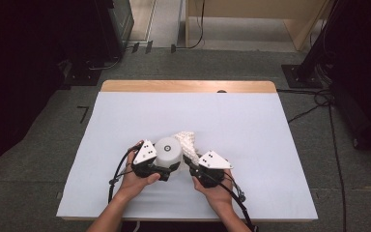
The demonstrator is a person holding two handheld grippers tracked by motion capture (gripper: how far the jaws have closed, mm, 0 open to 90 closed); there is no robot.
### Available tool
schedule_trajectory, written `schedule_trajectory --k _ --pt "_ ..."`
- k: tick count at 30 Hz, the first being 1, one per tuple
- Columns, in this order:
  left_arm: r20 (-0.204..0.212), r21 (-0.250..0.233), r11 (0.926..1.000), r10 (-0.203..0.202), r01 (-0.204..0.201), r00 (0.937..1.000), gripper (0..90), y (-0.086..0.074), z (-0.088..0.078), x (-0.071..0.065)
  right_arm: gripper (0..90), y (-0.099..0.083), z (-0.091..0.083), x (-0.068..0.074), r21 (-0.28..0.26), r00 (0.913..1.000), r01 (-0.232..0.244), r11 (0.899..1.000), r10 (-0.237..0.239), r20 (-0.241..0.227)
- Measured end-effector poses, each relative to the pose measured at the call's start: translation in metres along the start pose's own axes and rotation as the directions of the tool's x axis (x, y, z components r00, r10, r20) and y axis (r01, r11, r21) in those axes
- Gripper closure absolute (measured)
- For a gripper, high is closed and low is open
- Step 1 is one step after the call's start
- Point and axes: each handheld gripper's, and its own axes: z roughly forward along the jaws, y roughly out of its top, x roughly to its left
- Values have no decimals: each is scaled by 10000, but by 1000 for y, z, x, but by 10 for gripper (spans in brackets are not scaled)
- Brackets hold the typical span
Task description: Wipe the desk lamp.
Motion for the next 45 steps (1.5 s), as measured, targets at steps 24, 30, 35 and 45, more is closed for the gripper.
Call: schedule_trajectory --k 24,30,35,45 --pt "-2210 -193 9958 -913 893 9710 62 -10 4 -24 739 -12 5 -14 421 9991 -368 9984 358 235" --pt "-1718 -366 9942 -1058 1010 9794 87 -8 -1 -15 740 -14 8 -12 561 9994 -316 9979 309 140" --pt "-564 -1021 9844 -1493 1430 9872 88 0 -14 1 742 -18 12 -6 724 9997 -255 9970 256 -2" --pt "-84 -612 9954 -742 736 9972 89 1 -10 -3 748 0 0 2 58 9998 -176 9998 176 -60"
